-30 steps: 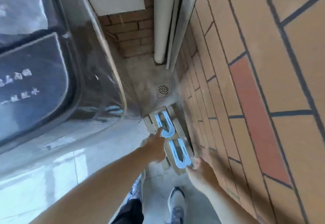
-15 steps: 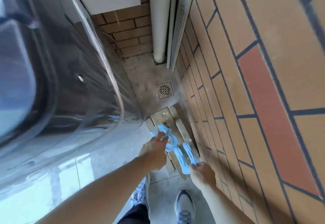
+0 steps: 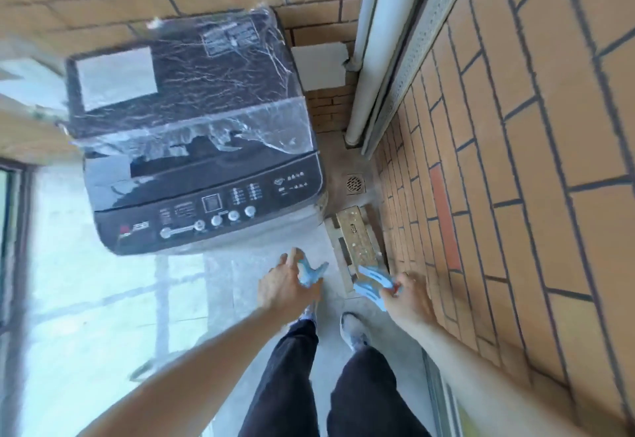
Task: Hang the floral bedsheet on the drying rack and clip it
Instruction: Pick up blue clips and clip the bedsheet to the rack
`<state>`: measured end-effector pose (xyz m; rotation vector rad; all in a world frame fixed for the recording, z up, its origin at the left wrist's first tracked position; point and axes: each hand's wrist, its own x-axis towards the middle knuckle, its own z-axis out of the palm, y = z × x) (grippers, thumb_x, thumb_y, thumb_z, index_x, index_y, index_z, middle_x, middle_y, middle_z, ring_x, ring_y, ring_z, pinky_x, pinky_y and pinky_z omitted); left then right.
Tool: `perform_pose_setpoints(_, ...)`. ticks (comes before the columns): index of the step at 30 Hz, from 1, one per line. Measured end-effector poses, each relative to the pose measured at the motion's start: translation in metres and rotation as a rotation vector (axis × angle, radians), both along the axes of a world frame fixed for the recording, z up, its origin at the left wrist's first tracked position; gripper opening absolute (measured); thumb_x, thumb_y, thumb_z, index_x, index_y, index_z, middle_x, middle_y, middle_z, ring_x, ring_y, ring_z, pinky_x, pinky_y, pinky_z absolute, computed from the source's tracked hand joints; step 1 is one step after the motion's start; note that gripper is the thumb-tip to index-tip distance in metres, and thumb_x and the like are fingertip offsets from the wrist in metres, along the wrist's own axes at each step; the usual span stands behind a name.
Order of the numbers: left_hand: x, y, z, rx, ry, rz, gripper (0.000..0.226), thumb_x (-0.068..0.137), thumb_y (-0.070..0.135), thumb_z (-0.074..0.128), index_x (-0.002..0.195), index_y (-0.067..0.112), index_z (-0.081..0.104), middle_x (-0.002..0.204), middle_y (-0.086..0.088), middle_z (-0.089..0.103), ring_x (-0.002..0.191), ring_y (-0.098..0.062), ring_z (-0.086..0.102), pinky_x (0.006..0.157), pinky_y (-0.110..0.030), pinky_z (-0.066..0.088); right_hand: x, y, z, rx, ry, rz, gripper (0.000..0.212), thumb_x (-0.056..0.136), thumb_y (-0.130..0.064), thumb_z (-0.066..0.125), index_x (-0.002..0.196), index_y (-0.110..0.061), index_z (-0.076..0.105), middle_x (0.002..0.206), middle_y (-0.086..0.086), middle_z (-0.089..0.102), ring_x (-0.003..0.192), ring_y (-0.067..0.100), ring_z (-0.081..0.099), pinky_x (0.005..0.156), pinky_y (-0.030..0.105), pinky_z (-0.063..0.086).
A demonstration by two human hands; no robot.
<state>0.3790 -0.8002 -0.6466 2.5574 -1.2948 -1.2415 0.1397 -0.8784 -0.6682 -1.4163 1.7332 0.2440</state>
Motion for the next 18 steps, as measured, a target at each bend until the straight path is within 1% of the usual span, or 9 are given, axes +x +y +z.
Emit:
perform_pose_setpoints(1,0.005,0.013,0.023,-0.01,0.002,0.037,0.056,0.081,0.055,0.071,0.121,0.037,0.037,0.106,0.006,0.06,0.087,-0.029,0.067,0.071,-0.04,0.055,0.005,0.006,0.015,0.0,-0.016,-0.02,0.026,0.073,-0.037,0.073,0.072,-0.024,0.051,0.103,0.004,0.057,0.083,0.026,0.067,0.07,0.035,0.055)
perform_pose_setpoints(3,0.009,0.043,0.061,-0.028,-0.008,0.11,0.077,0.08,0.051,0.073,0.141,0.036,0.029,0.113,0.003,0.063,0.096,-0.031,0.068,0.074,-0.038,0.054,0.016,0.023,0.048,-0.013,-0.057,0.0,0.031,0.067,-0.032,0.08,0.076,-0.022,0.052,0.09,0.003,0.061,0.078,0.024,0.066,0.059,0.03,0.049)
perform_pose_setpoints(5,0.014,0.069,0.089,-0.052,-0.022,0.164,0.079,0.079,0.046,0.072,0.143,0.035,0.028,0.122,0.004,0.061,0.098,-0.03,0.067,0.075,-0.037,0.054,0.029,0.035,0.079,-0.007,-0.12,0.035,0.038,0.069,-0.024,0.086,0.086,-0.023,0.052,0.092,0.0,0.063,0.078,0.017,0.062,0.057,0.027,0.042)
perform_pose_setpoints(6,0.016,0.092,0.115,-0.073,-0.037,0.249,0.069,0.077,0.043,0.071,0.135,0.037,0.033,0.124,0.006,0.059,0.095,-0.028,0.066,0.075,-0.039,0.055,0.04,0.042,0.104,0.0,-0.166,0.109,0.041,0.07,-0.024,0.086,0.089,-0.025,0.05,0.097,0.0,0.063,0.08,0.016,0.061,0.059,0.028,0.043)
perform_pose_setpoints(8,0.013,0.114,0.137,-0.059,-0.047,0.322,0.058,0.075,0.037,0.068,0.126,0.036,0.039,0.124,0.007,0.055,0.093,-0.024,0.063,0.074,-0.04,0.056,0.046,0.046,0.116,0.02,-0.182,0.202,0.045,0.07,-0.029,0.082,0.101,-0.027,0.05,0.108,-0.004,0.06,0.093,0.018,0.06,0.072,0.031,0.047)
perform_pose_setpoints(10,0.008,0.145,0.161,-0.068,-0.07,0.423,0.062,0.075,0.033,0.07,0.13,0.035,0.04,0.127,0.008,0.052,0.099,-0.021,0.062,0.077,-0.039,0.054,0.053,0.055,0.135,0.046,-0.196,0.332,0.055,0.071,-0.034,0.078,0.118,-0.029,0.051,0.117,-0.01,0.056,0.105,0.017,0.058,0.082,0.032,0.046)
perform_pose_setpoints(12,-0.001,0.177,0.181,-0.125,-0.094,0.559,0.07,0.076,0.035,0.073,0.137,0.034,0.039,0.13,0.008,0.051,0.106,-0.02,0.06,0.082,-0.037,0.052,0.063,0.062,0.154,0.066,-0.278,0.406,0.061,0.074,-0.031,0.078,0.128,-0.031,0.052,0.127,-0.01,0.054,0.112,0.016,0.057,0.087,0.031,0.044)
perform_pose_setpoints(14,-0.015,0.218,0.206,-0.207,-0.134,0.745,0.073,0.077,0.041,0.075,0.141,0.034,0.038,0.129,0.01,0.053,0.11,-0.02,0.061,0.082,-0.035,0.049,0.076,0.075,0.181,0.075,-0.361,0.507,0.065,0.075,-0.026,0.079,0.132,-0.033,0.051,0.132,-0.009,0.053,0.116,0.016,0.055,0.089,0.03,0.042)
perform_pose_setpoints(18,-0.038,0.288,0.245,-0.369,-0.204,1.041,0.082,0.073,0.057,0.079,0.143,0.038,0.039,0.121,0.016,0.058,0.103,-0.015,0.063,0.078,-0.033,0.051,0.103,0.102,0.228,0.081,-0.489,0.658,0.072,0.072,-0.026,0.083,0.134,-0.037,0.047,0.136,-0.004,0.052,0.125,0.018,0.053,0.098,0.034,0.044)
